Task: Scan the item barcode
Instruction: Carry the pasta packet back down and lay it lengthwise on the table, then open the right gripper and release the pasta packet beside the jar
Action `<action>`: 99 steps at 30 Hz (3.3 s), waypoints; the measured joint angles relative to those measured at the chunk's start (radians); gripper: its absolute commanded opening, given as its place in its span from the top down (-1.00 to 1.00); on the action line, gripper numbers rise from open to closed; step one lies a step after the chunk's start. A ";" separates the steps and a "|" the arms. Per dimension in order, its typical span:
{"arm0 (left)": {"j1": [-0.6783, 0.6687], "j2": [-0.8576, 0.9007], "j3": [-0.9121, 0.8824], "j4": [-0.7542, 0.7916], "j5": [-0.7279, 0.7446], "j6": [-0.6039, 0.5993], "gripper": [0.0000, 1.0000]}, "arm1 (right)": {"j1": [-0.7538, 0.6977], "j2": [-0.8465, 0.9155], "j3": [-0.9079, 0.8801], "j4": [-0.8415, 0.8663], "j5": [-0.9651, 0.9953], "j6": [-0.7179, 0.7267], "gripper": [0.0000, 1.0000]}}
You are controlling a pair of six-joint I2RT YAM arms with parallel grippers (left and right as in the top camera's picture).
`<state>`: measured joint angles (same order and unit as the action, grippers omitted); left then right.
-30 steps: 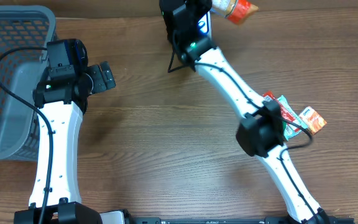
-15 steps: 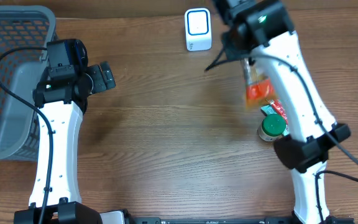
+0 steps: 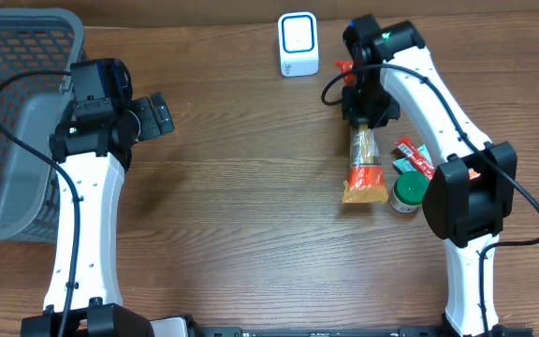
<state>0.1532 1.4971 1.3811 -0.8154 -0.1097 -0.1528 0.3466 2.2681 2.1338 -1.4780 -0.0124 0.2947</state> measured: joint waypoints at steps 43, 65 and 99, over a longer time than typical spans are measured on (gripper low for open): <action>0.000 0.000 0.000 0.000 0.000 0.000 -1.00 | 0.001 -0.329 -0.034 -0.034 0.031 -0.011 -1.00; 0.000 0.000 0.000 0.000 0.000 0.000 -1.00 | 0.001 -0.329 -0.034 -0.034 0.032 -0.011 -1.00; 0.000 0.000 0.000 0.000 0.000 0.000 -1.00 | 0.001 -0.388 -0.041 0.116 0.065 -0.045 -1.00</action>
<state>0.1532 1.4971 1.3811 -0.8158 -0.1097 -0.1524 0.3473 1.8797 2.0926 -1.3624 0.0525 0.2497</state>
